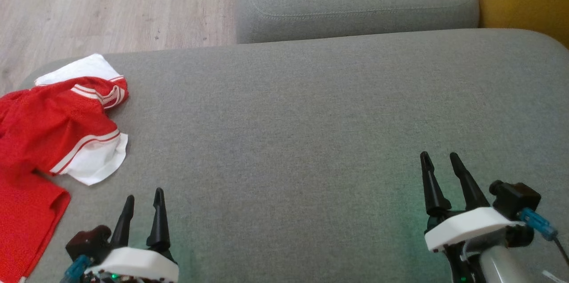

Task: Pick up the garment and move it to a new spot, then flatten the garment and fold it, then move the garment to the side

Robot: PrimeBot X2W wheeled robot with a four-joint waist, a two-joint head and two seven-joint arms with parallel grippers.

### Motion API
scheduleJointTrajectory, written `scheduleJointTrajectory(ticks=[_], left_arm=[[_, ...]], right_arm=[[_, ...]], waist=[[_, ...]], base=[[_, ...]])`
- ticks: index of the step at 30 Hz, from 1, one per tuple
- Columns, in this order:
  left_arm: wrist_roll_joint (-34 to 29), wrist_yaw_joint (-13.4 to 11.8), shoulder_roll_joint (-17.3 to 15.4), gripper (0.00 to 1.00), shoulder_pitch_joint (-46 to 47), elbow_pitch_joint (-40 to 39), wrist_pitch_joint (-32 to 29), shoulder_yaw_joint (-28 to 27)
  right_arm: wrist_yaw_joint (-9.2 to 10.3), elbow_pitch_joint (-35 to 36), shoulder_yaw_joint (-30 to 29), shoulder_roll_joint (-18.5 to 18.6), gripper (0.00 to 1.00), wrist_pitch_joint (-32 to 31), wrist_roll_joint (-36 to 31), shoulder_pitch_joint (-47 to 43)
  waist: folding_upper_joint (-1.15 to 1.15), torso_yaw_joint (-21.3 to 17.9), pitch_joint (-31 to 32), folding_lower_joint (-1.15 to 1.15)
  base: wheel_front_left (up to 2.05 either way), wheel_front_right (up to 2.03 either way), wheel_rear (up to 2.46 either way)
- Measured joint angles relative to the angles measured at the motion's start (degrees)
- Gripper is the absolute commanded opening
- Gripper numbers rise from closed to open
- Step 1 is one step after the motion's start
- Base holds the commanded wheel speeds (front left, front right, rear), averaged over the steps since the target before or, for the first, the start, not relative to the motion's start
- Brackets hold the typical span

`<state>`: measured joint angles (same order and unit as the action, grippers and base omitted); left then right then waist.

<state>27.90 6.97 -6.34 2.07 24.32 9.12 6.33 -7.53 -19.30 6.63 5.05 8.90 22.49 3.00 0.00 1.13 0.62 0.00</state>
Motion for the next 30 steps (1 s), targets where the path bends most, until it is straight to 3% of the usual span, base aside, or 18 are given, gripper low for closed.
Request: scheduleJointTrajectory(ticks=[11,30], left_arm=[[-4.8,-0.4,0.0,1.0,0.0,1.0,1.6,-1.2],[-16.9,-0.3,0.0,1.0,0.0,1.9,4.7,-3.4]], right_arm=[[0.0,-2.1,-1.5,-0.7,1.0,1.8,-1.1,0.0],[0.0,-4.7,-3.0,-1.1,1.0,4.9,-11.1,-0.1]], waist=[[0.0,0.8,0.0,0.0],[0.0,1.0,0.6,0.0]], base=[[0.0,0.0,0.0],[0.0,0.0,0.0]])
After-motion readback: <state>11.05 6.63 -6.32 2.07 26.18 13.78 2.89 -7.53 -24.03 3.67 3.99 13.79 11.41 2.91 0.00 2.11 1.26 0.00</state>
